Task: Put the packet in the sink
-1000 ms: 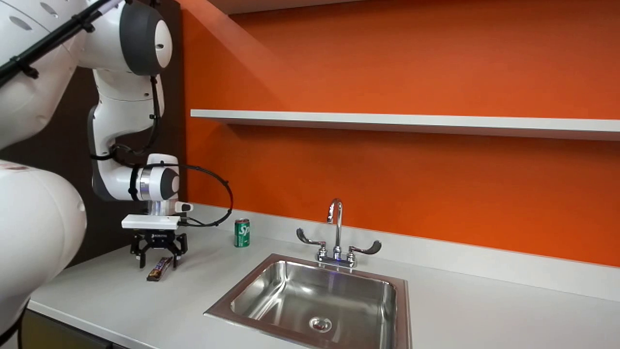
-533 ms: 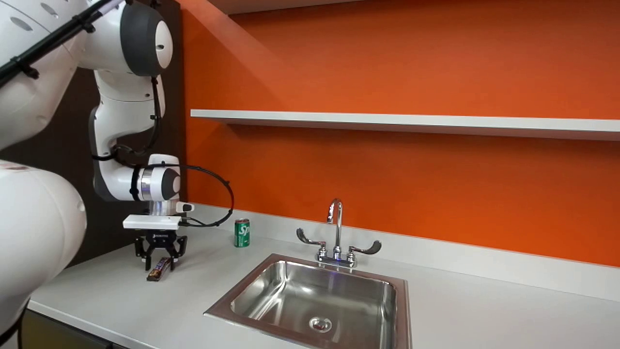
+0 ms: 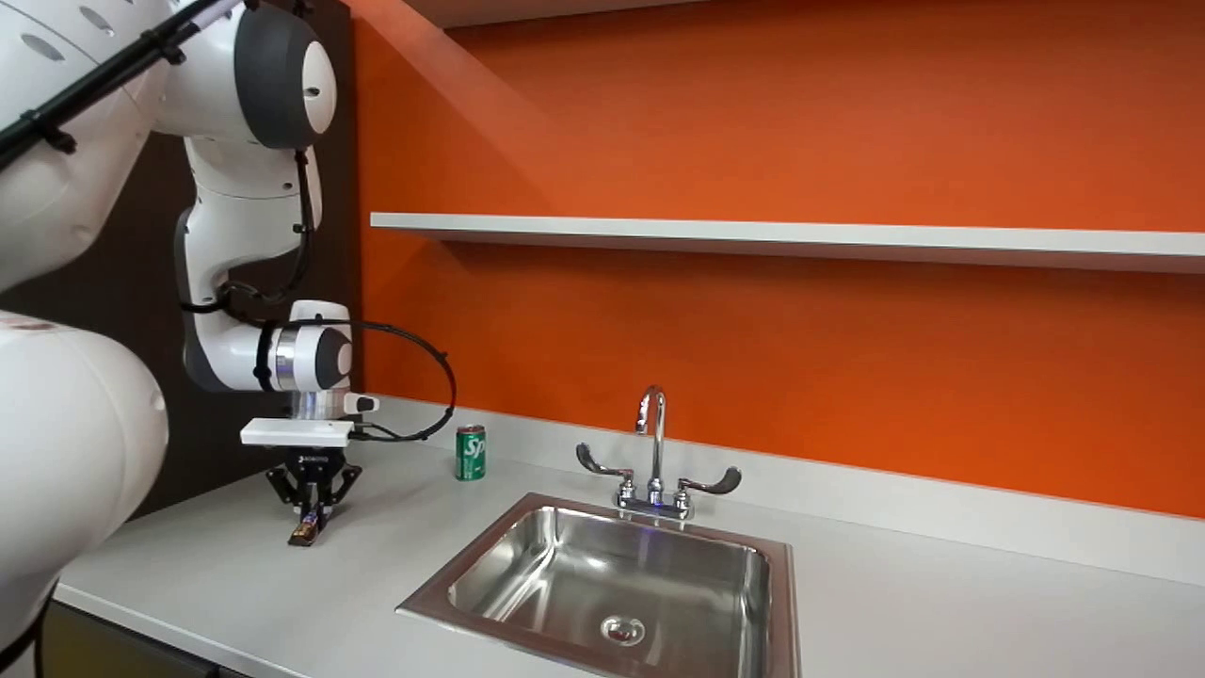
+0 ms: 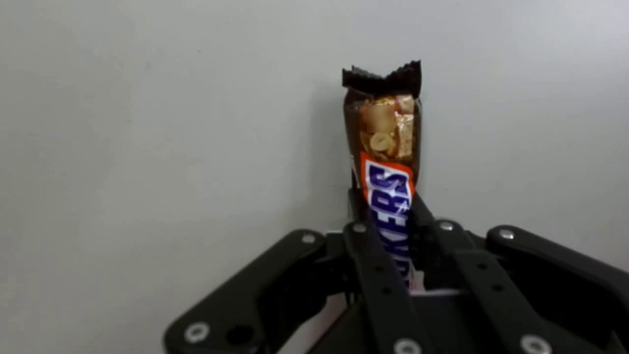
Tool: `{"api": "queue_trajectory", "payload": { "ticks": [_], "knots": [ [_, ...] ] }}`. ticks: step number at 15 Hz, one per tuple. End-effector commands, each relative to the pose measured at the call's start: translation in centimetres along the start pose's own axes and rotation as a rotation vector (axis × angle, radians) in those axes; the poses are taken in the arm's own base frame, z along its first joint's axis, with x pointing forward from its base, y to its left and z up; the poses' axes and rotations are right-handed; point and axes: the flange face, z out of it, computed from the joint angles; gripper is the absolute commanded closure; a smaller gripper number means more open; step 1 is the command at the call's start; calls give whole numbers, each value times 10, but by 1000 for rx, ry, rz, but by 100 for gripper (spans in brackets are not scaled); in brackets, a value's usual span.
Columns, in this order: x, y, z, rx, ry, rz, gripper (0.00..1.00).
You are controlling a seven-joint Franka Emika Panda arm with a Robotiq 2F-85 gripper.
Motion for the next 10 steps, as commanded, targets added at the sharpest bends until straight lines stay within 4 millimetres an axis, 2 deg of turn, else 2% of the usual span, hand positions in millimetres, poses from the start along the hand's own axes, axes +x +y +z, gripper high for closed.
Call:
{"api": "queue_trajectory", "payload": {
  "ticks": [1, 5, 10],
  "knots": [
    [3, 5, -1, -2, 3, 26, 95],
    [-1, 16, -17, -10, 23, 46, 95],
    [-10, 45, -48, -27, 59, 97, 95]
  ]
}}
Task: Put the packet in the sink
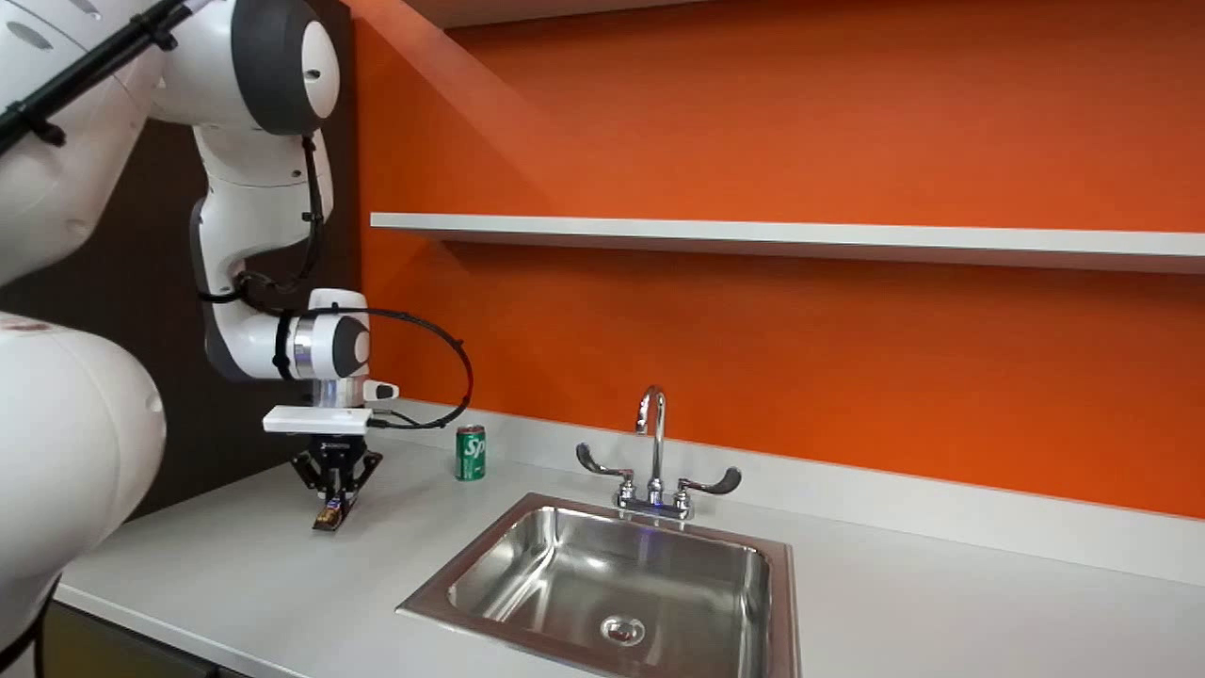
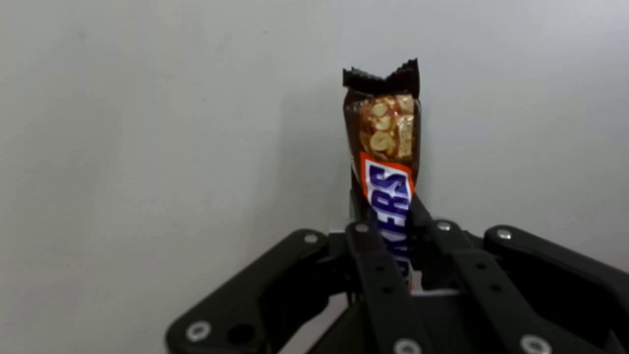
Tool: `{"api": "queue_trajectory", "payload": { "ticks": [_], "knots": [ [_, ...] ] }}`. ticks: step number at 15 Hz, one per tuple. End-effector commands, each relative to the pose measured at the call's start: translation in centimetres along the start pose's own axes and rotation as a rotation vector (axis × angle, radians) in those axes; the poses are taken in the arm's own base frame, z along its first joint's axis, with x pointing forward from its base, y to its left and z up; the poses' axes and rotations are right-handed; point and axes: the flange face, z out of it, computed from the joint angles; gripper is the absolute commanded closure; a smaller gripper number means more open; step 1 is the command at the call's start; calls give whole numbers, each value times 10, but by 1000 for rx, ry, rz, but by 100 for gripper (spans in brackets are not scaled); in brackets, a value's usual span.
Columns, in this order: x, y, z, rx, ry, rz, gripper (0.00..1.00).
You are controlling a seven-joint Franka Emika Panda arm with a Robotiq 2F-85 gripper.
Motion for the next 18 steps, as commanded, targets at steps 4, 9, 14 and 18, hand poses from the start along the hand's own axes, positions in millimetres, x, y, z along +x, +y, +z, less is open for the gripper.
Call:
{"api": "queue_trajectory", "payload": {
  "ticks": [4, 9, 14, 18],
  "knots": [
    [-18, 46, -52, -22, 57, 94, 95],
    [-33, 99, -66, -36, 74, 180, 95],
    [-57, 188, -69, -48, 77, 340, 95],
    [-84, 261, -62, -57, 62, 472, 95]
  ]
}}
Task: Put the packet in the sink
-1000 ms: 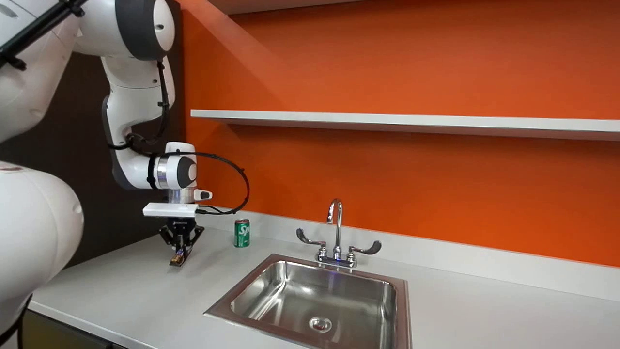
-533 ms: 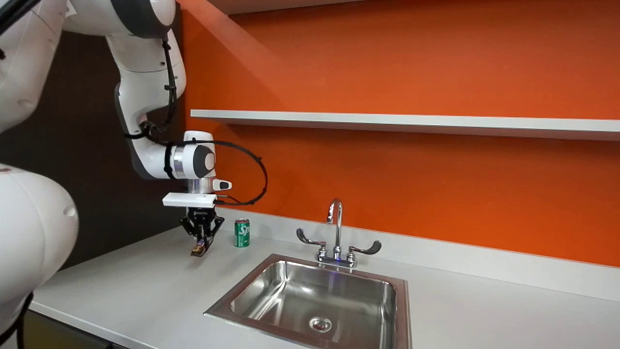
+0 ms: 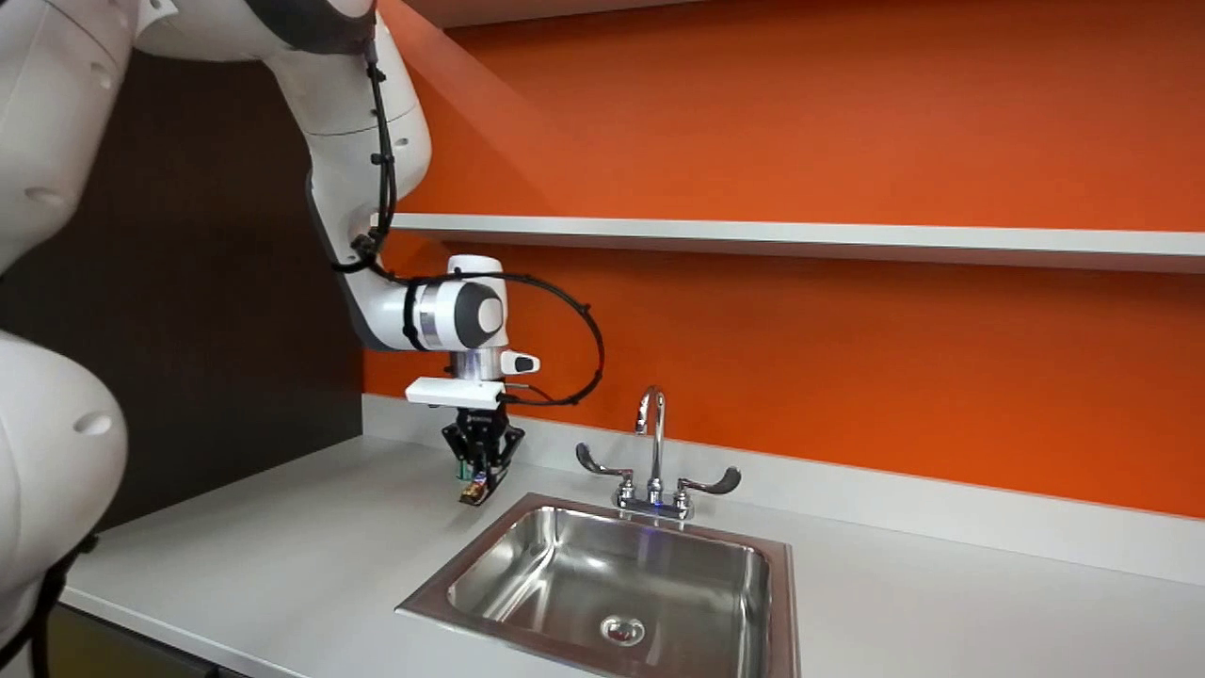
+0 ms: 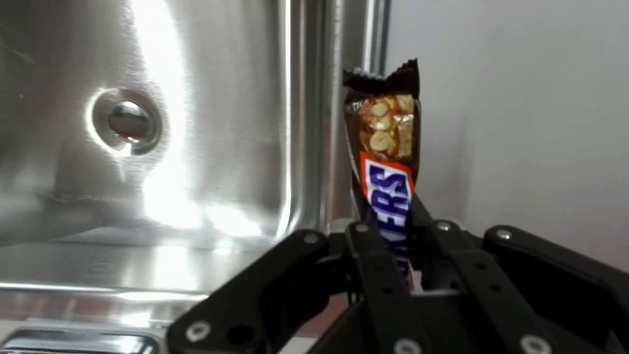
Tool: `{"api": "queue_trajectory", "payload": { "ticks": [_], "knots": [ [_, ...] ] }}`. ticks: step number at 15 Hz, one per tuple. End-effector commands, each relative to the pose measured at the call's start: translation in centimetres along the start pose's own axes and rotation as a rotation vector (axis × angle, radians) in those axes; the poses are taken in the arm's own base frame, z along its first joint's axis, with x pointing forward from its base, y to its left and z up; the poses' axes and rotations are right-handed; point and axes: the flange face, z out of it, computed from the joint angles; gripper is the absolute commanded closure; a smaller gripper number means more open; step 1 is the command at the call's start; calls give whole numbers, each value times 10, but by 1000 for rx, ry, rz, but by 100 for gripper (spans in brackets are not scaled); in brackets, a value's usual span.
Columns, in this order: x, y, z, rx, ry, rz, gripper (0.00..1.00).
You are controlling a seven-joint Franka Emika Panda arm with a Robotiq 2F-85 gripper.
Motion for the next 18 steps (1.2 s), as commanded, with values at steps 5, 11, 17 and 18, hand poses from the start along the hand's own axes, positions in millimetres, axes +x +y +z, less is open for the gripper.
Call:
{"api": "queue_trajectory", "payload": {
  "ticks": [5, 11, 17, 18],
  "knots": [
    [-6, 104, 22, -9, -30, 187, 95],
    [-11, 134, 60, -13, -79, 240, 95],
    [-17, 135, 98, 1, -126, 258, 95],
    [-19, 133, 105, 4, -131, 261, 95]
  ]
}}
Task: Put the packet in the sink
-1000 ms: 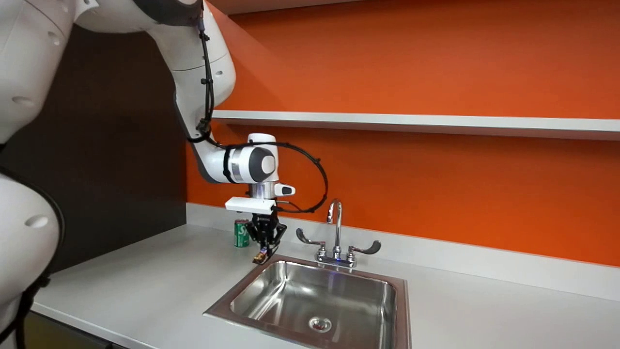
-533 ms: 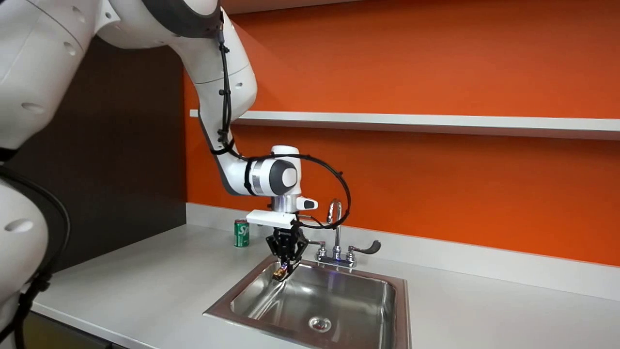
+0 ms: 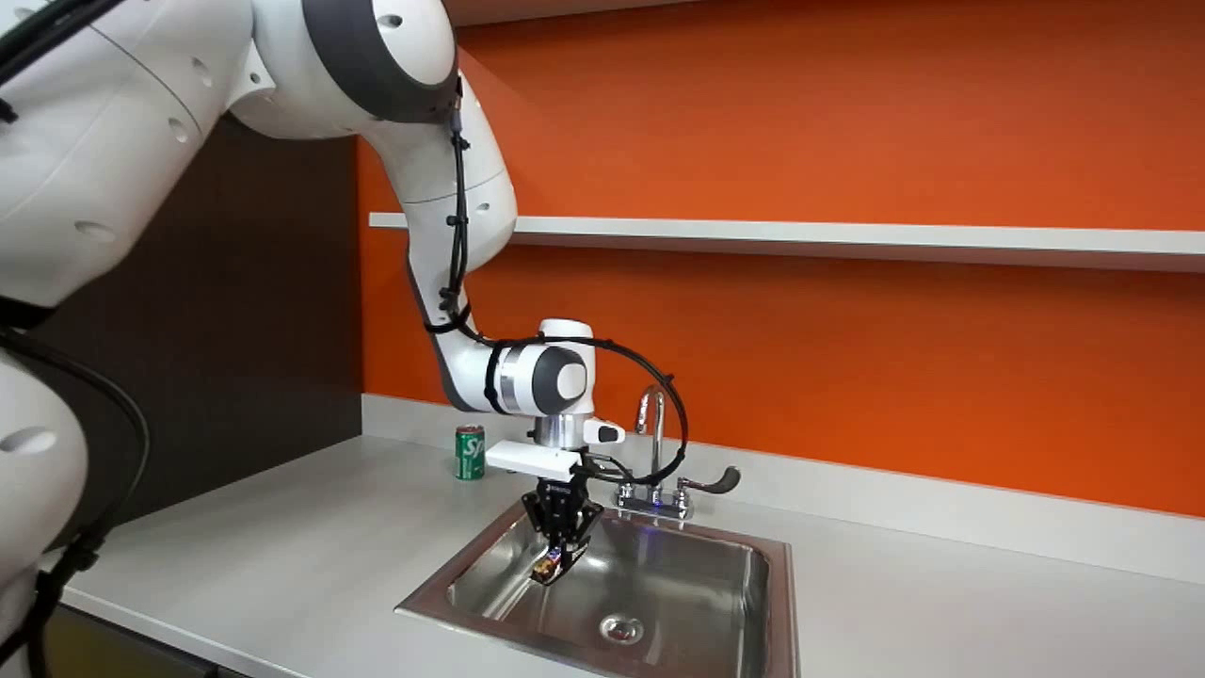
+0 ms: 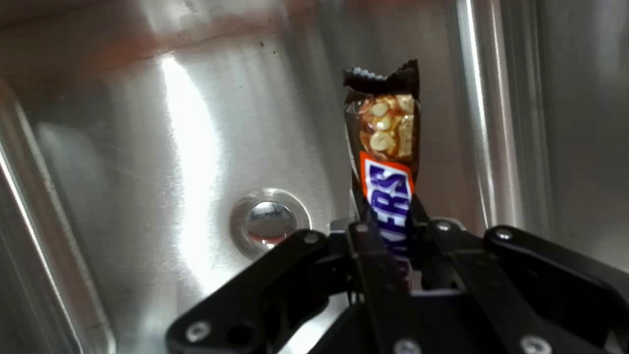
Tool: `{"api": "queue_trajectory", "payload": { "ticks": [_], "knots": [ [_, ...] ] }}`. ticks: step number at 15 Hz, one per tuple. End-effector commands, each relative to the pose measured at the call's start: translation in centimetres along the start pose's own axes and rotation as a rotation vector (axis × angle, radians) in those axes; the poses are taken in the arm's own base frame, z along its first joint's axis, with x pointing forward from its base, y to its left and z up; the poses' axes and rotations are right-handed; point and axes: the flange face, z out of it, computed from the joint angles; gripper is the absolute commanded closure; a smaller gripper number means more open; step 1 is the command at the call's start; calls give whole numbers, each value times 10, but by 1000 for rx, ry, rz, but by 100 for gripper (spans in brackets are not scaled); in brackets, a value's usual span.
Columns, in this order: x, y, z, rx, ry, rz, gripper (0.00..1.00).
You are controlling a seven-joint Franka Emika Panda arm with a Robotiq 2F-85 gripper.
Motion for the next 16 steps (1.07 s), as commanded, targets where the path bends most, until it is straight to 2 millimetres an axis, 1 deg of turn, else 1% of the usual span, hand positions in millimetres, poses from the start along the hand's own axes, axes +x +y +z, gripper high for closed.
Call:
{"api": "queue_trajectory", "payload": {
  "ticks": [1, 9, 12, 16],
  "knots": [
    [3, 1, 18, 24, -7, 17, 95],
    [-3, -4, 67, 49, -32, 47, 95],
    [-3, -3, 81, 54, -40, 57, 95],
    [-1, -2, 90, 55, -44, 63, 95]
  ]
}}
